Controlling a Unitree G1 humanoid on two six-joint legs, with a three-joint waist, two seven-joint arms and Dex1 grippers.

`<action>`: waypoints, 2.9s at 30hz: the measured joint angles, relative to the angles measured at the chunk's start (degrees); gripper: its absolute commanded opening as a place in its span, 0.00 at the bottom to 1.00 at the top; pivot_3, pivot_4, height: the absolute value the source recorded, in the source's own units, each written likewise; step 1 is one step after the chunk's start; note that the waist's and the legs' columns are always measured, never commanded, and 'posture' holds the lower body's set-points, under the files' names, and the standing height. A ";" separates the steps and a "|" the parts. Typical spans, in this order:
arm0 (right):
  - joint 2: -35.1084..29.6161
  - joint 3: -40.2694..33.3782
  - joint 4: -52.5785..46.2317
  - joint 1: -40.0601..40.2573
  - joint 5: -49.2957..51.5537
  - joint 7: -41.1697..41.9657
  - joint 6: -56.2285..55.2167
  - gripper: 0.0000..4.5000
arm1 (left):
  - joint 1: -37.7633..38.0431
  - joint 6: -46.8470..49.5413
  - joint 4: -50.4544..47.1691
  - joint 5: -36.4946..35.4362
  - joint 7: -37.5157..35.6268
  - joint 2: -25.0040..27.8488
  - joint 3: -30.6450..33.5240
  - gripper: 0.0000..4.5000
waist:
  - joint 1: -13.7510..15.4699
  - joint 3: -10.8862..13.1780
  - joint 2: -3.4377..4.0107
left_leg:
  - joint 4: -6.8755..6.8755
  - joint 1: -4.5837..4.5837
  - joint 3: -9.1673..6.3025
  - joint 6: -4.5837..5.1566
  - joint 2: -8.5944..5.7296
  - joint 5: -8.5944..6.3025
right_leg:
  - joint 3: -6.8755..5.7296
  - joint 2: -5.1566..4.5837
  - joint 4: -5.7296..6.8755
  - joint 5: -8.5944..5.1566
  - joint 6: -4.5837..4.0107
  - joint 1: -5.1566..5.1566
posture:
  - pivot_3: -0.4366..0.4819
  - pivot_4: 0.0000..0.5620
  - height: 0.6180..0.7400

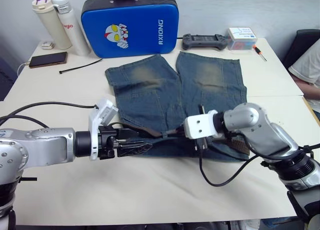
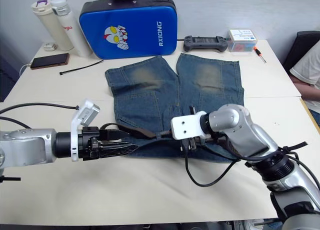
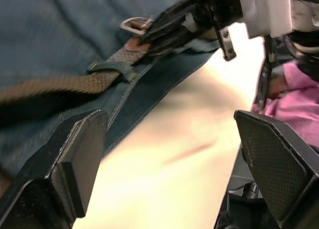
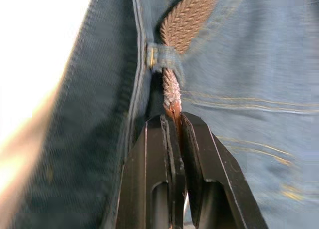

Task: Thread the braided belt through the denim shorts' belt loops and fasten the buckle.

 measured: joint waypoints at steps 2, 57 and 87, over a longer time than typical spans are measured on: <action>0.06 -1.74 0.04 -1.81 0.20 0.00 -4.43 0.00 | -2.25 -0.01 0.65 1.51 -3.37 0.48 -0.53 0.99 | -0.45 0.01 0.02 | -0.10 0.03 0.03 -0.04 0.01 0.02 | 0.03 0.02 0.02 0.00 0.00 -0.06 | 0.48 0.27 1.00; -19.34 -16.71 22.86 -5.74 6.83 15.78 -22.53 0.00 | -26.14 -13.28 14.40 59.77 -35.04 -17.27 -20.44 0.99 | -1.09 0.09 0.08 | 0.31 -0.10 0.08 0.01 0.03 0.03 | 0.02 0.04 0.25 0.01 0.01 -0.06 | 0.48 0.27 1.00; -12.00 -17.85 7.54 -7.55 17.82 11.28 17.38 0.09 | -30.74 -29.11 27.90 87.55 -36.46 -40.45 -31.83 0.00 | 0.09 0.09 0.07 | 0.48 -0.22 0.14 0.06 0.04 0.00 | 0.06 0.05 0.40 0.02 0.03 -0.19 | 0.48 0.27 1.00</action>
